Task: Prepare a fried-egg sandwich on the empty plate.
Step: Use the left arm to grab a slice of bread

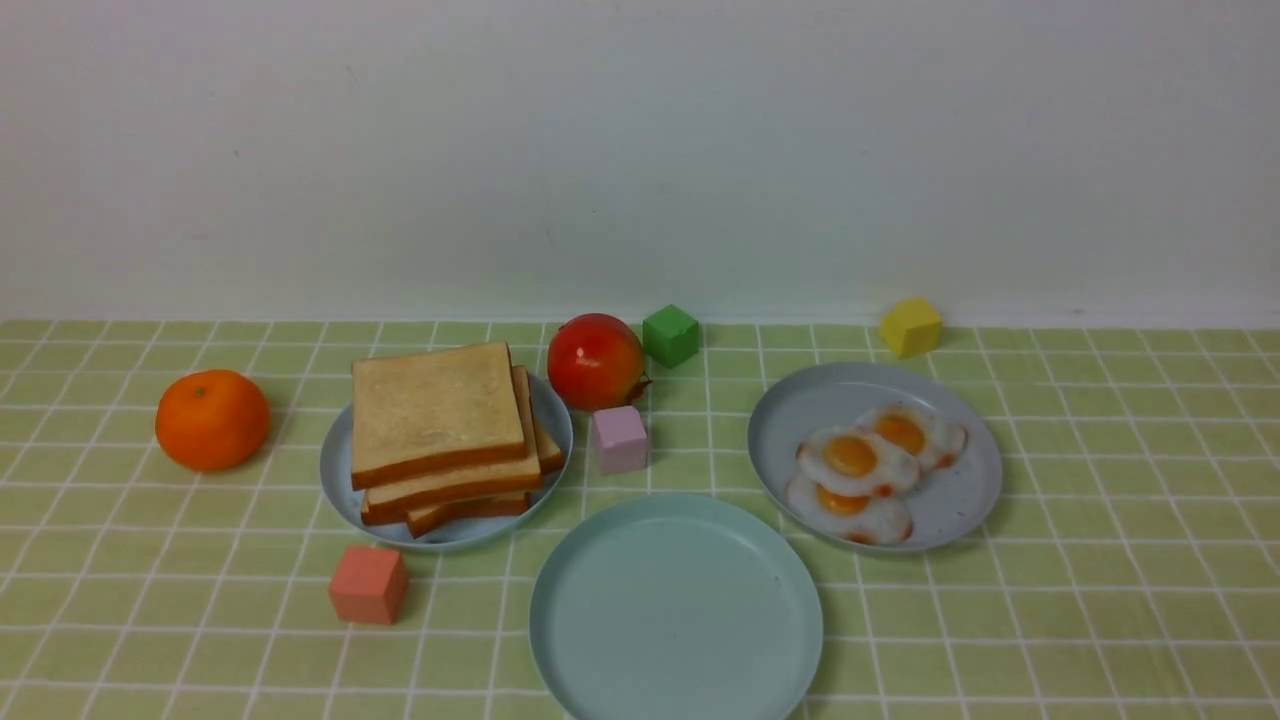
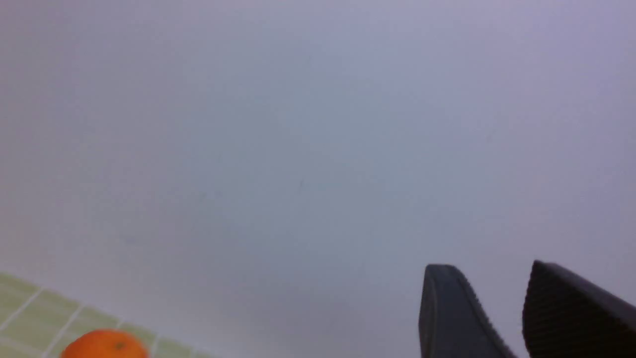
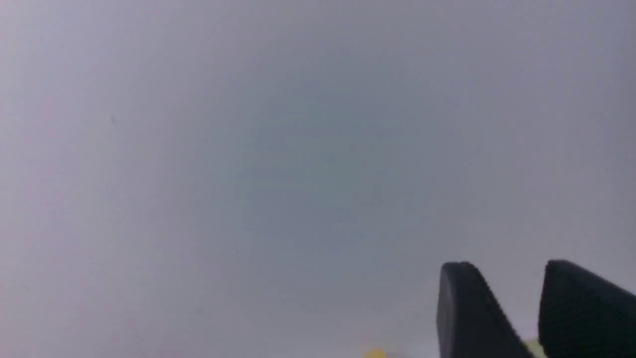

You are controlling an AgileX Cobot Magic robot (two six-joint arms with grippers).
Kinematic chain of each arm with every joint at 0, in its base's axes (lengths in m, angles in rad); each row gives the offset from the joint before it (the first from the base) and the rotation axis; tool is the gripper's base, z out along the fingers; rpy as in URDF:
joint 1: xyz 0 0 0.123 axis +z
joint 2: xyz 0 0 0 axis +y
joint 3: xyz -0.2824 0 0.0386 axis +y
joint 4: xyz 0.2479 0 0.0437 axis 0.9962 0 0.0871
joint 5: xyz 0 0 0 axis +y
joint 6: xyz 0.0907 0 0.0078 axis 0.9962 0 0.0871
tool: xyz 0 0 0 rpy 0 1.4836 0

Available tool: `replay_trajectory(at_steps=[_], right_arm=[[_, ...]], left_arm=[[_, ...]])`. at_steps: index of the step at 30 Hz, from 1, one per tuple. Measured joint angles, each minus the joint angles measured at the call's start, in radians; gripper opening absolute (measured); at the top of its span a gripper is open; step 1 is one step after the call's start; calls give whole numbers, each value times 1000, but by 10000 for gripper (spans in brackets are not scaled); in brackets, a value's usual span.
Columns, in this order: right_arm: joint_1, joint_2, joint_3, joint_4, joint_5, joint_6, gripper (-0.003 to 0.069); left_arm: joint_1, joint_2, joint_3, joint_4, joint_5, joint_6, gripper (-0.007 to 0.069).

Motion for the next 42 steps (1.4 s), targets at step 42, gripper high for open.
replay_trajectory(at_steps=[42], right_arm=[[265,1043,-896,358,1128,-317,241]], left_arm=[[192,1571,-1111,-640,1120,685,218]])
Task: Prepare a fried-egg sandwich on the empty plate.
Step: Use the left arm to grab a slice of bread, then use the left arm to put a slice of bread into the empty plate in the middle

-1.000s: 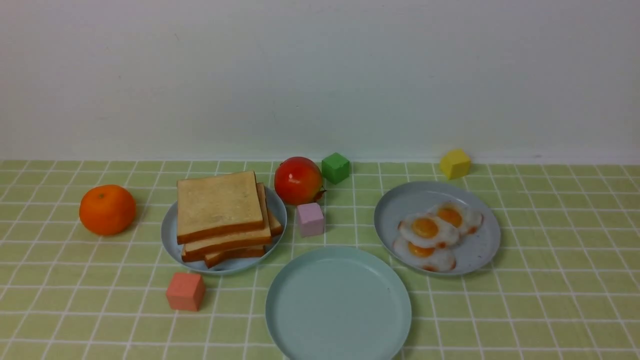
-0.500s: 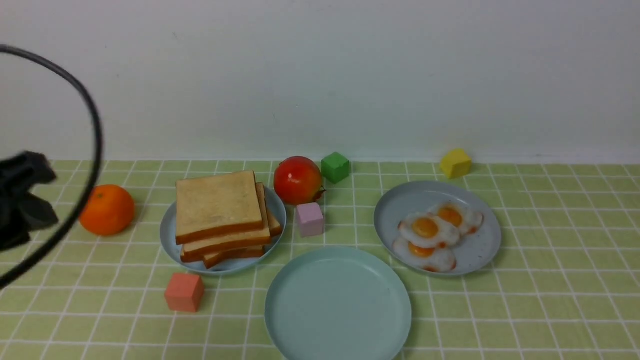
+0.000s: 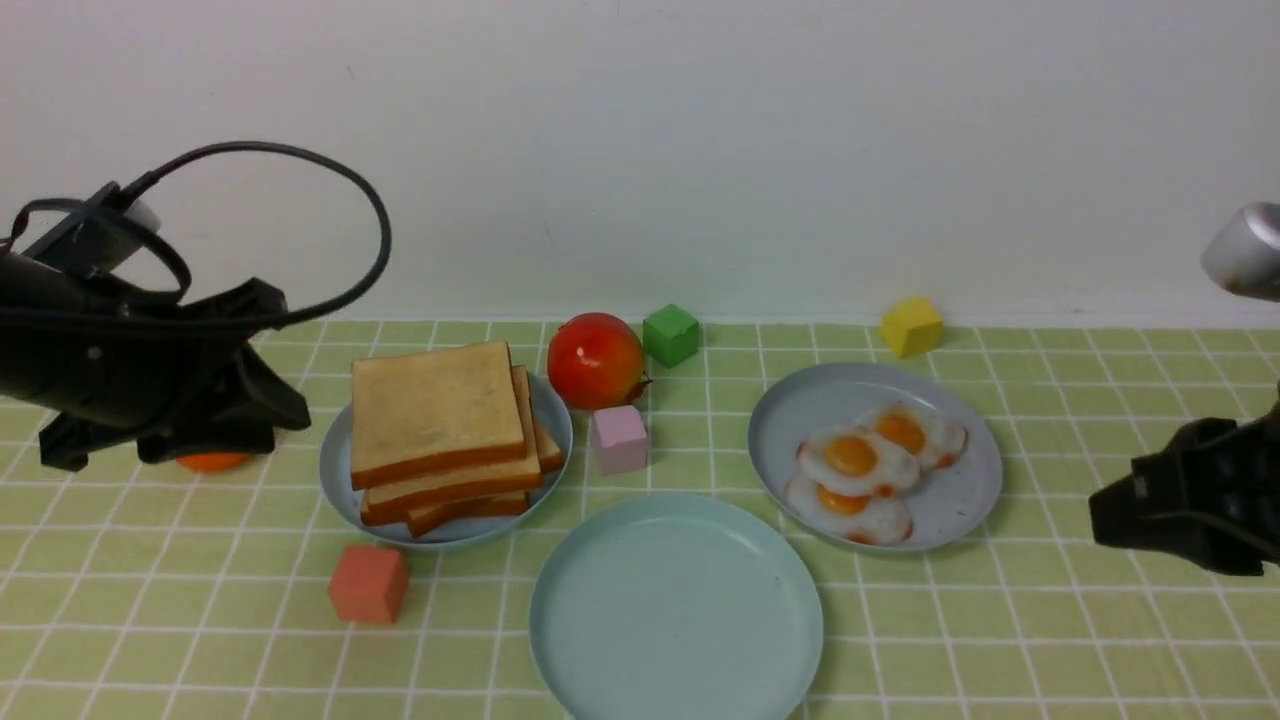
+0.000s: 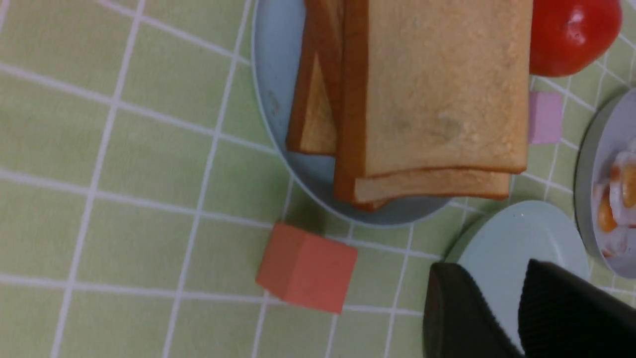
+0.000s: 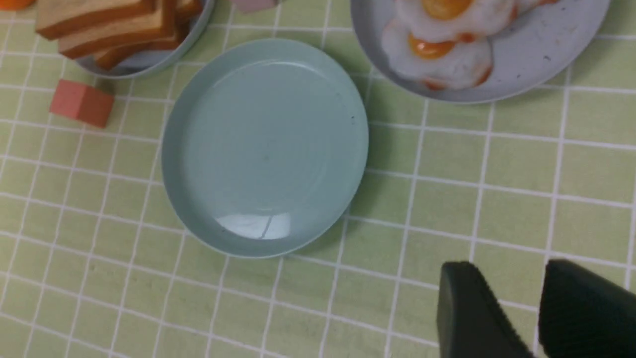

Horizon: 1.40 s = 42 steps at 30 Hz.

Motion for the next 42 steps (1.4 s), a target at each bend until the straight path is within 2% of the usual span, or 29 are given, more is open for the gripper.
replay_trajectory(at_steps=[7,12,17,19,21,23,25,30,35,38,42], right_arm=[[2,0,0,52,3,-12,241],[2,0,0,62,2,-12,241],[2,0,0,63,2,-12,241],[2,0,0,63,6,-12,241],[2,0,0,63,9,-12,241],[2,0,0,63,24,-12,241],[2,0,0,63,33,-12,241],[2,0,0,54,44,-12,241],[2,0,0,26,48,-12,241],[2,0,0,22,49,-12,241],[2,0,0,6,32,-12,241]], left_arm=[[-4,194,-111,-27,5,87,335],[-4,286,-156,-46,0,120,340],[-4,343,-160,-113,-13,217,284],[-4,366,-160,-151,-14,285,206],[-4,368,-160,-156,-14,297,174],[-4,369,-160,-158,-14,305,81],[-3,368,-160,-154,-14,301,31],[-1,323,-160,-118,-3,285,27],[-12,134,-122,-131,50,285,27],[-62,53,-55,-181,44,298,27],[-209,14,80,-287,-7,306,27]])
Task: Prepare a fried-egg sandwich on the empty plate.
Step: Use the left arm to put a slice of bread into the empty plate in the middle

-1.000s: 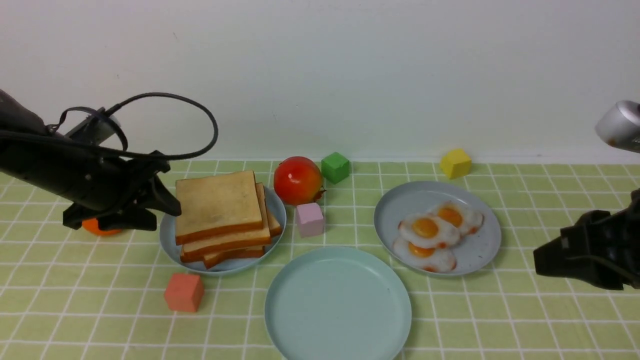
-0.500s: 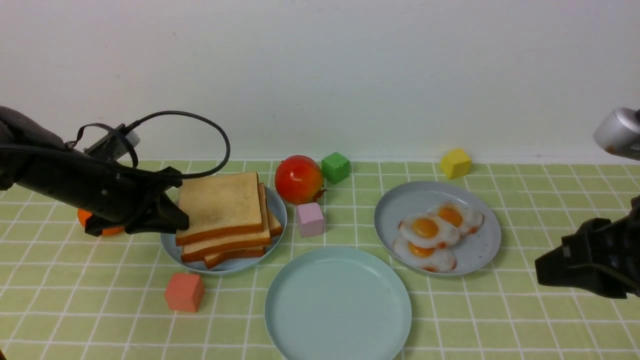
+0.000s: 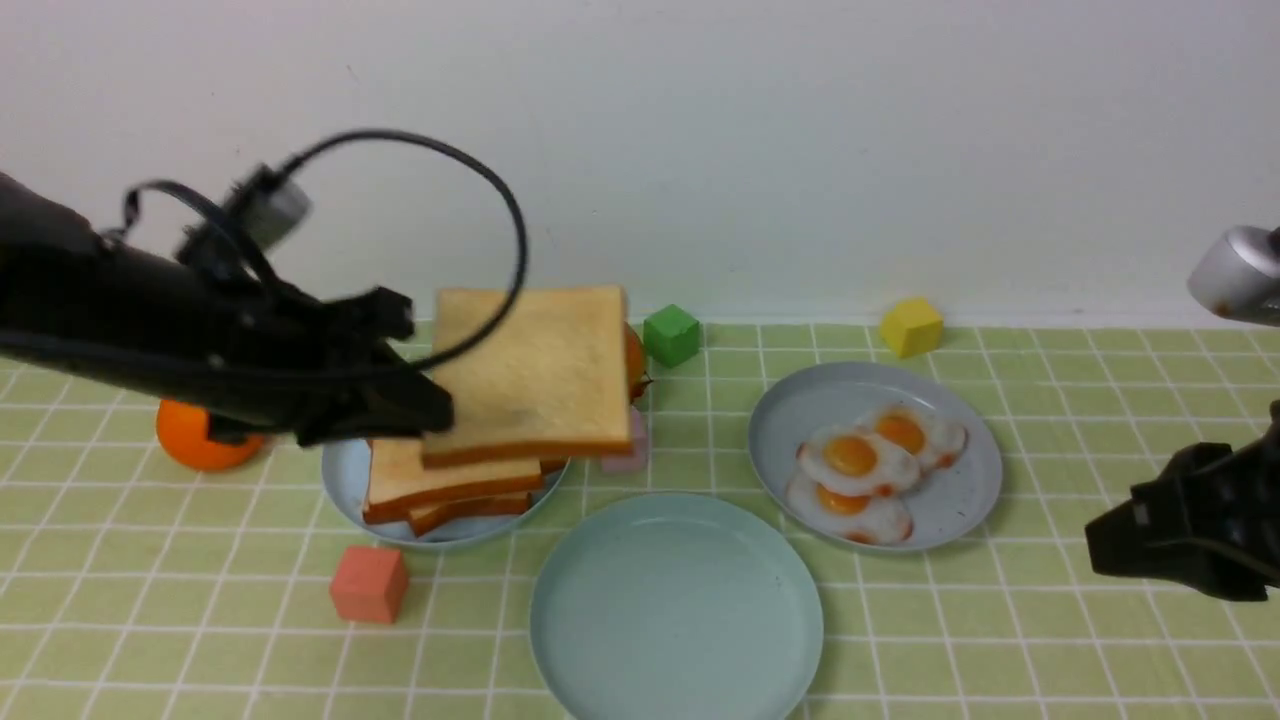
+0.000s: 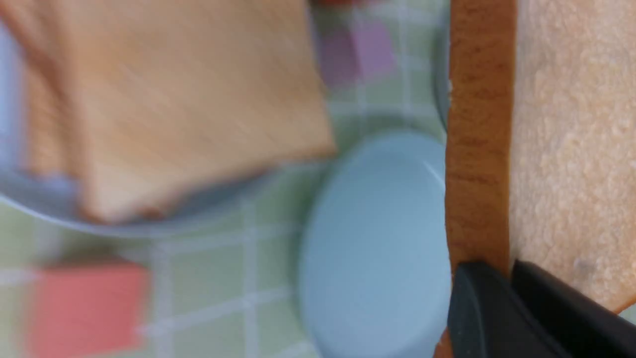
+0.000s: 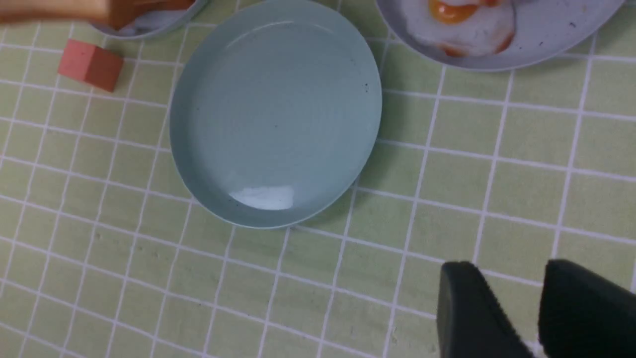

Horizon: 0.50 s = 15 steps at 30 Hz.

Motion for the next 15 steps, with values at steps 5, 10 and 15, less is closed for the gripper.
replay_trajectory(at_steps=[5,10,15], right_arm=[[0,0,0,-2,-32,0,241],[0,0,0,-14,-39,0,241],[0,0,0,-47,-39,0,241]], left_arm=[[-152,70,71,-42,-124,7,27],[-217,160,71,-79,-181,8,27],[-225,273,71,-128,-192,13,27]])
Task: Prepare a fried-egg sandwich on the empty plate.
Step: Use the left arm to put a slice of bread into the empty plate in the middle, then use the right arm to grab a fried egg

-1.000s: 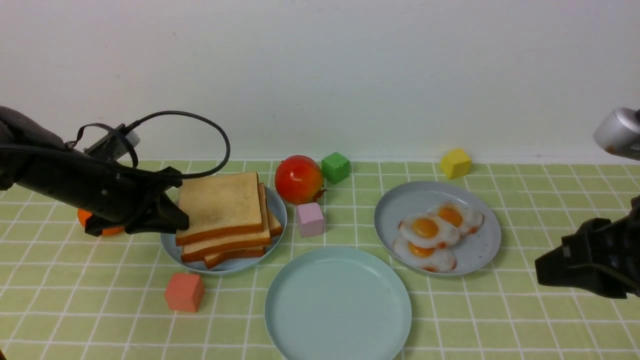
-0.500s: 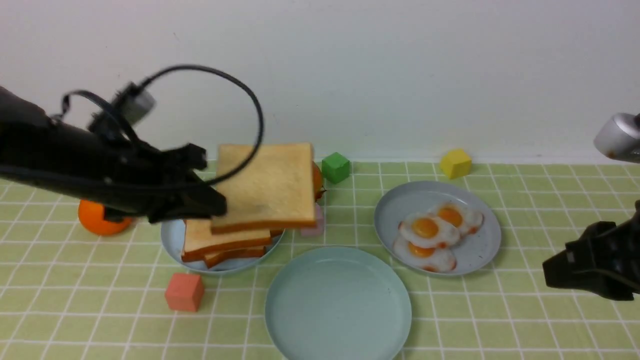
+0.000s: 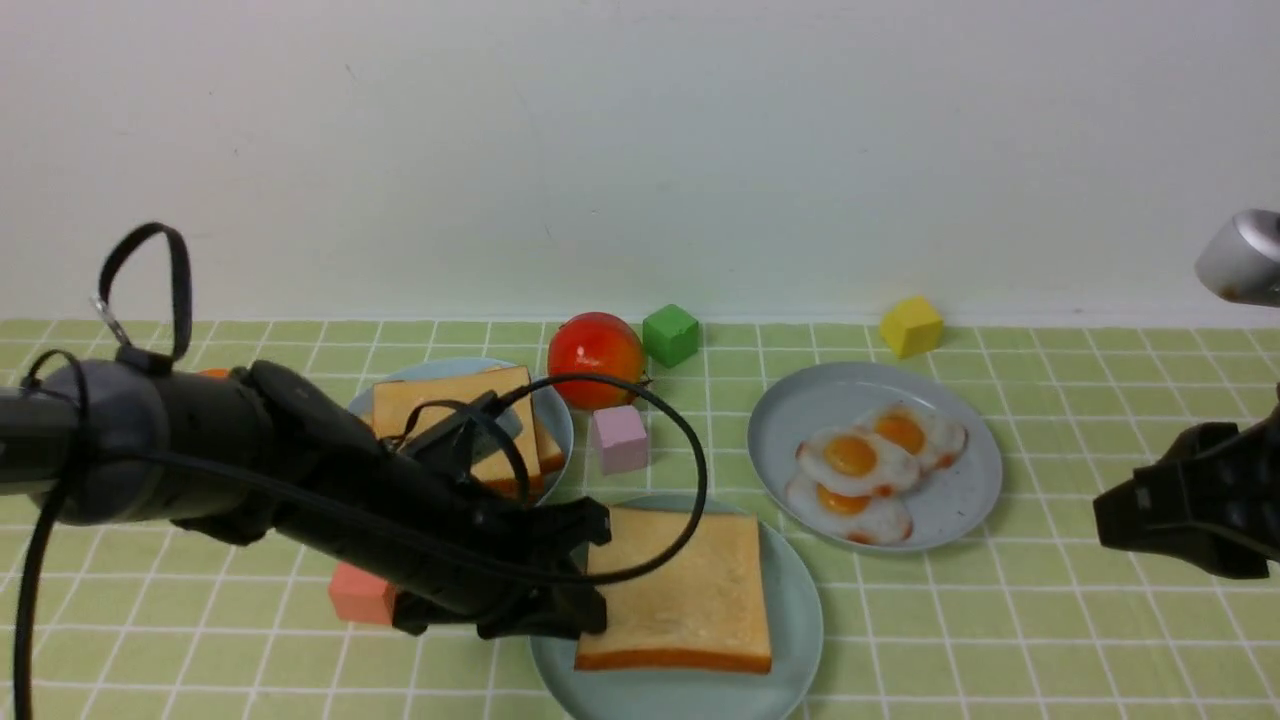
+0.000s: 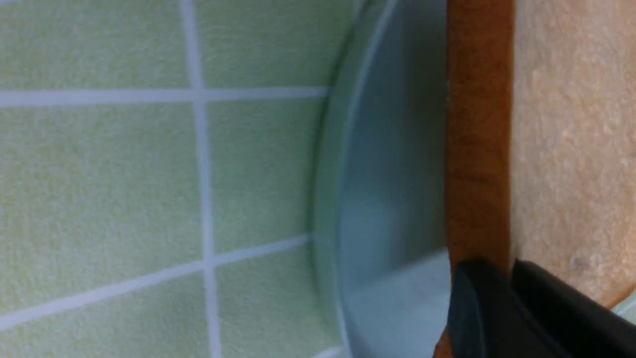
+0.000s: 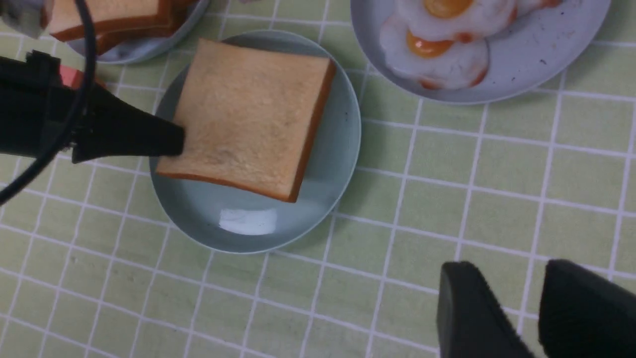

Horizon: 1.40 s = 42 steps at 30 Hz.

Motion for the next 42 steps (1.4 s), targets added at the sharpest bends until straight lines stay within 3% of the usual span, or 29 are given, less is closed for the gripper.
replay_trajectory(at_steps=[8,14,15,20,28,32,35,37,38,39,40,42], right_arm=[[0,0,0,-8,-22,0,241],[0,0,0,-9,-167,30,248],[0,6,-3,-9,-180,53,255],[0,76,-94,-10,-127,69,293],[0,208,-165,54,-160,77,345],[-11,299,-165,112,-192,76,353],[-70,393,-165,205,-198,55,353],[-123,449,-165,292,-199,10,353],[-128,455,-165,302,-199,4,353],[-173,506,-165,395,-210,-58,353],[-193,535,-165,448,-219,-98,353],[-216,587,-165,542,-236,-177,353]], left_arm=[[0,24,0,-16,3,14,55],[0,24,0,-11,30,13,214],[0,24,0,-11,31,13,269],[1,-2,0,1,43,13,426],[1,-132,-69,121,119,-6,466],[1,-226,-156,263,180,-70,433],[1,-311,-251,429,235,-133,342],[1,-355,-294,518,269,-161,245],[1,-360,-297,530,273,-162,234],[1,-394,-312,553,284,-151,124],[1,-409,-313,554,288,-130,61],[1,-422,-314,523,303,-67,-13]])
